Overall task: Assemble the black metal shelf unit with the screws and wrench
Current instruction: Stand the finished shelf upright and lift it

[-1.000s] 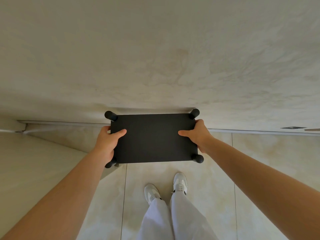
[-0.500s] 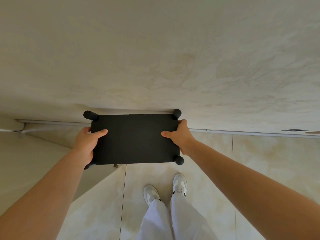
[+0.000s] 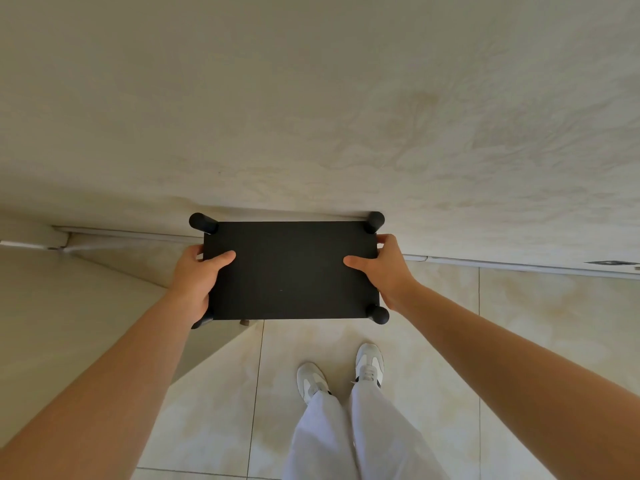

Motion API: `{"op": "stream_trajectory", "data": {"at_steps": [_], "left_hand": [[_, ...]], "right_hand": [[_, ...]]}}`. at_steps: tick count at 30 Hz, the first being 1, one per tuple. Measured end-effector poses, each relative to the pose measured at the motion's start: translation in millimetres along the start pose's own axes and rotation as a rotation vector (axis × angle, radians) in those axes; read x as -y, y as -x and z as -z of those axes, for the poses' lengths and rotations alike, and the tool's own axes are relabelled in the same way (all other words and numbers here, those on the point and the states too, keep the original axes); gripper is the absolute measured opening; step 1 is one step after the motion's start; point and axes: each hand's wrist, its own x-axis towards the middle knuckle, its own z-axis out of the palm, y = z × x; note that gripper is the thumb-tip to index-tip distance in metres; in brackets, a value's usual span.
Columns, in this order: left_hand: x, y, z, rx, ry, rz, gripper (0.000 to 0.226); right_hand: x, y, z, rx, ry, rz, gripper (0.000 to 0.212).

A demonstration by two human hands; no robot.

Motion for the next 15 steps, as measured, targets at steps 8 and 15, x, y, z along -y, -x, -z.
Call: {"op": "stream_trajectory", "data": {"at_steps": [8,15], "left_hand": [[-5.2,-2.2,-1.7,0.000,-0.049,-0.004,0.042],[-7.9,2.2,2.3,0.016,-0.176,-0.011,0.044]], "right_hand": [[-2.6,-0.7,2.0,0.016,0.047,0.020,0.055],[1.3,2.7,4.0,0.020,0.143,0.003,0.056]]}}
